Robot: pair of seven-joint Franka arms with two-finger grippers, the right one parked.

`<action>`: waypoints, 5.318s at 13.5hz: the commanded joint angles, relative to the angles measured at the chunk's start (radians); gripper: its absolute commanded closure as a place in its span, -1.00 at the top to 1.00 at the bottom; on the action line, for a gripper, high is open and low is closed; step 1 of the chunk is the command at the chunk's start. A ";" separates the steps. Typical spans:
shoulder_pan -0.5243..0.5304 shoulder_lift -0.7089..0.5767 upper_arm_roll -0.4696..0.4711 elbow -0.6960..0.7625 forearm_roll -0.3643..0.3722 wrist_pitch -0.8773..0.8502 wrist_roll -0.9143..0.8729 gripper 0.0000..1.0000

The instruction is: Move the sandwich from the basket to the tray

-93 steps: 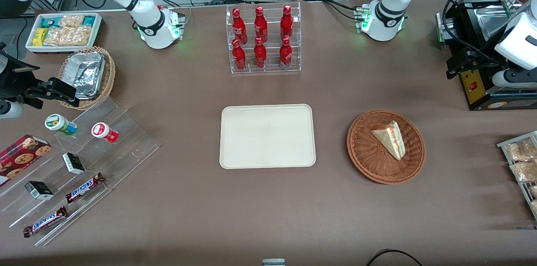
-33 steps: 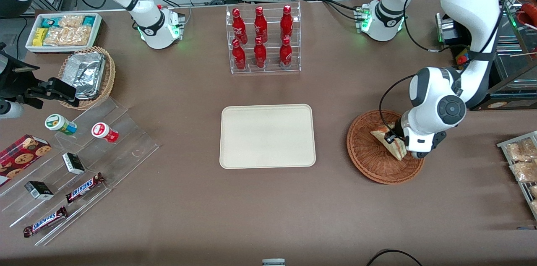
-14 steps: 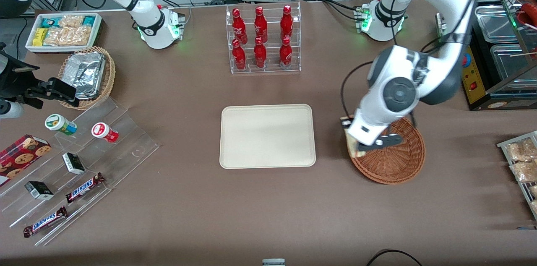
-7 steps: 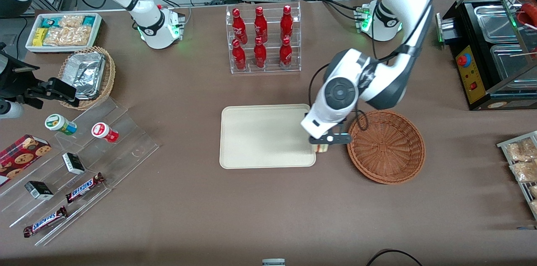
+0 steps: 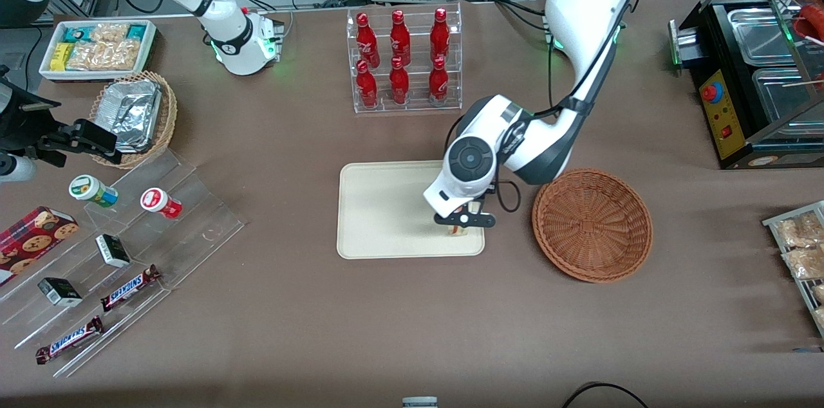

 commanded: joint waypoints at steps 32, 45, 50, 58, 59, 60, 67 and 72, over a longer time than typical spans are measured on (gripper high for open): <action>-0.055 0.074 0.092 0.149 0.002 0.046 -0.199 0.99; -0.053 -0.075 0.287 0.147 -0.061 -0.048 -0.077 0.99; -0.053 -0.150 0.417 0.139 -0.091 -0.130 0.012 0.99; -0.053 -0.239 0.635 0.139 -0.160 -0.291 0.253 0.99; -0.052 -0.254 0.655 0.139 -0.171 -0.306 0.284 0.99; -0.052 -0.268 0.678 0.138 -0.174 -0.329 0.313 0.99; 0.097 -0.354 0.589 0.138 -0.165 -0.414 0.349 0.99; 0.189 -0.422 0.528 0.141 -0.164 -0.467 0.385 0.99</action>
